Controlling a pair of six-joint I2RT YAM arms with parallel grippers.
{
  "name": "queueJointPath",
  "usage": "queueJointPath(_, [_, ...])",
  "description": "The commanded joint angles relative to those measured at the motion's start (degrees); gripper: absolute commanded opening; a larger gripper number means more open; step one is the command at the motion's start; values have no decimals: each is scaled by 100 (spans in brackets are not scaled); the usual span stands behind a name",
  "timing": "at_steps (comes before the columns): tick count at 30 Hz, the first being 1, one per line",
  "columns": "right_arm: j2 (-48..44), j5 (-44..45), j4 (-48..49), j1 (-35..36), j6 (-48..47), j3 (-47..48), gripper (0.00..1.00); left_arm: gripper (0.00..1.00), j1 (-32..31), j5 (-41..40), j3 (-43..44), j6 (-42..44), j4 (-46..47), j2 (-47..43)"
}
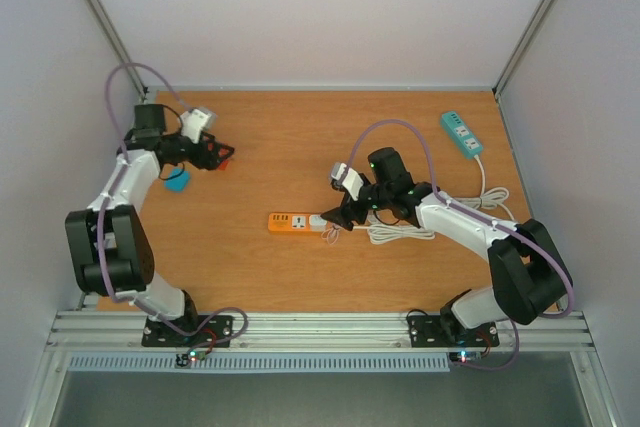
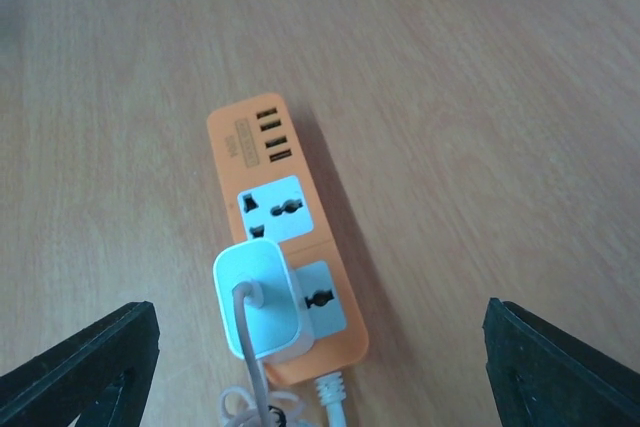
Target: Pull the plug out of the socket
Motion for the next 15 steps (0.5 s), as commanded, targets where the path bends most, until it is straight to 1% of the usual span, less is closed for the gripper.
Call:
queueJointPath(1, [-88, -200, -177, 23, -284, -92, 89, 76, -867, -335, -597, 1358, -676, -517])
queueJointPath(3, [-48, -206, -175, 64, -322, -98, 89, 72, -1255, -488, -817, 1475, -669, -640])
queueJointPath(6, [48, -67, -91, 141, -402, -126, 88, 67, -1728, -639, -1069, 1377, -617, -675])
queueJointPath(10, [191, 17, -17, 218, -515, -149, 87, 67, -2296, -862, -1289, 1294, -494, -599])
queueJointPath(15, [320, 84, 23, 334, -656, -127, 86, 66, -2692, -1076, -1165, 1235, -341, -256])
